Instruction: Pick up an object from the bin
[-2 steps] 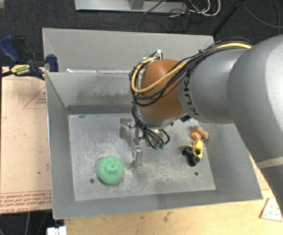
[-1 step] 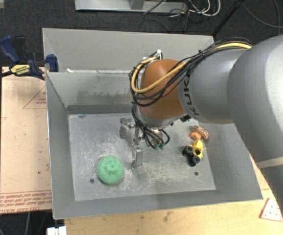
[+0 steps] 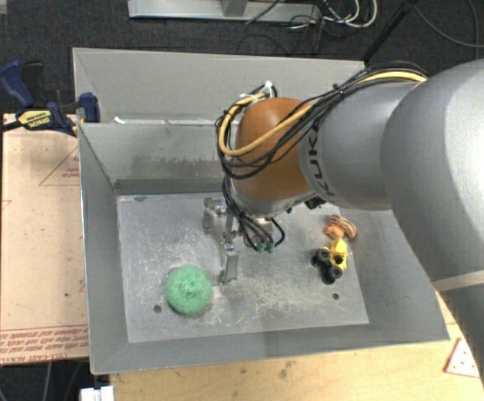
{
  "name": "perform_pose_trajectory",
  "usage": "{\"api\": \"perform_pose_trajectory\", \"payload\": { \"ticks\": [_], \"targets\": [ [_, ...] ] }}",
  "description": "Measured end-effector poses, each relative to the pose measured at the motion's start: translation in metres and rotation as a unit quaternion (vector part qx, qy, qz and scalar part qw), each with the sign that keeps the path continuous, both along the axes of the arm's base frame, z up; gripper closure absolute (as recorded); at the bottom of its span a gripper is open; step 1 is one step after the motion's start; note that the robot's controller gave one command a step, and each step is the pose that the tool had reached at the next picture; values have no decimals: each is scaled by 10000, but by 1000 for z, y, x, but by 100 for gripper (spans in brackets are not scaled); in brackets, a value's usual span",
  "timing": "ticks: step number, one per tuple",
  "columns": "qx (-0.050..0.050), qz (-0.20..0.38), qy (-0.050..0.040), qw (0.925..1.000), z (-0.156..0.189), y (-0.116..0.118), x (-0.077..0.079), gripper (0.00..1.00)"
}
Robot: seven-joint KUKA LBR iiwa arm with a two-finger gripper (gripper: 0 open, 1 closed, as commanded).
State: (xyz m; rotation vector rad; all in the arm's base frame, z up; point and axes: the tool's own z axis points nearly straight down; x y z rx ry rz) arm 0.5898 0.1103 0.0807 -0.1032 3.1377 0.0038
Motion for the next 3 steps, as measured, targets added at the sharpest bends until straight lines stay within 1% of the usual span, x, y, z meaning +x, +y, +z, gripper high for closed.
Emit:
{"api": "perform_pose_trajectory", "payload": {
  "ticks": [1, 2, 3],
  "targets": [
    [-13, 159, 8, 9999, -6, 43, -21, 0],
    [9, 780, 6, 9970, -9, 56, -41, 0],
    [-24, 724, 1, 9974, -10, 80, -51, 0]
  ]
}}
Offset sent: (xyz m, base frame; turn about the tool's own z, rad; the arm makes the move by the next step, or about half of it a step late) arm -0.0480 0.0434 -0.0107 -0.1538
